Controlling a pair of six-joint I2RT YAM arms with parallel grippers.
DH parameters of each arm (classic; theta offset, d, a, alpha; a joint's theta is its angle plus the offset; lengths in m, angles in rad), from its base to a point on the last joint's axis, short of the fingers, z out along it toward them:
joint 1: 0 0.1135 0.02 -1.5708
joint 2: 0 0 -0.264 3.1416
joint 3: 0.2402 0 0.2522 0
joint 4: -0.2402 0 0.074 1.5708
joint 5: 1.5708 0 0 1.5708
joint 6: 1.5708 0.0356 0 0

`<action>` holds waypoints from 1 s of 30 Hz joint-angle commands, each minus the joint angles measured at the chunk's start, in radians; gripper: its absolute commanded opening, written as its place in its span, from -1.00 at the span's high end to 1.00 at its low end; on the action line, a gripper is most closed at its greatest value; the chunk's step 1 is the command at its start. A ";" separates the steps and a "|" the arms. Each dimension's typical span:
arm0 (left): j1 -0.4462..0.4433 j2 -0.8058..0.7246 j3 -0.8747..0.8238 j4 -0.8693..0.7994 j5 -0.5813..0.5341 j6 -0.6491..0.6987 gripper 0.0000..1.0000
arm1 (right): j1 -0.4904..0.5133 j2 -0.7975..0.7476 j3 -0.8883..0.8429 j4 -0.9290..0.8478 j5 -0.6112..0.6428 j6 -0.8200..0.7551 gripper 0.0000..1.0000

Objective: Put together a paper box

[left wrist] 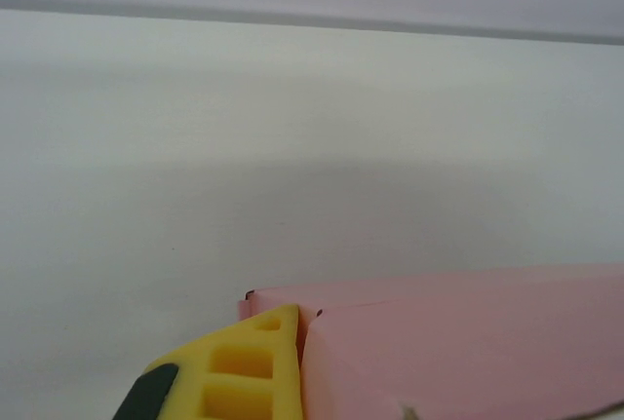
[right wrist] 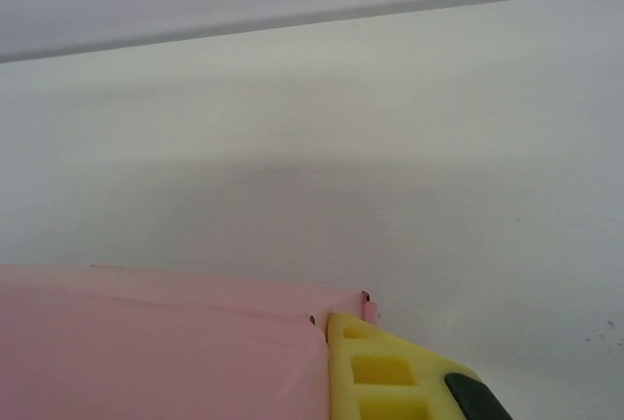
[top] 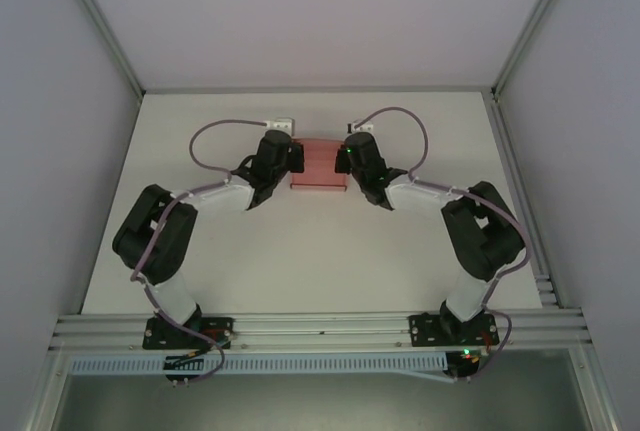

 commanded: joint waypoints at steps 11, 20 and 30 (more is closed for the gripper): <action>0.003 -0.017 -0.225 0.299 0.143 -0.064 1.00 | 0.020 0.026 -0.187 0.264 -0.008 0.009 1.00; -0.005 -0.052 -0.393 0.423 0.205 -0.058 1.00 | 0.062 0.007 -0.360 0.352 0.015 -0.029 1.00; -0.040 -0.146 -0.470 0.411 0.198 -0.034 0.33 | 0.134 0.020 -0.403 0.362 0.142 -0.070 1.00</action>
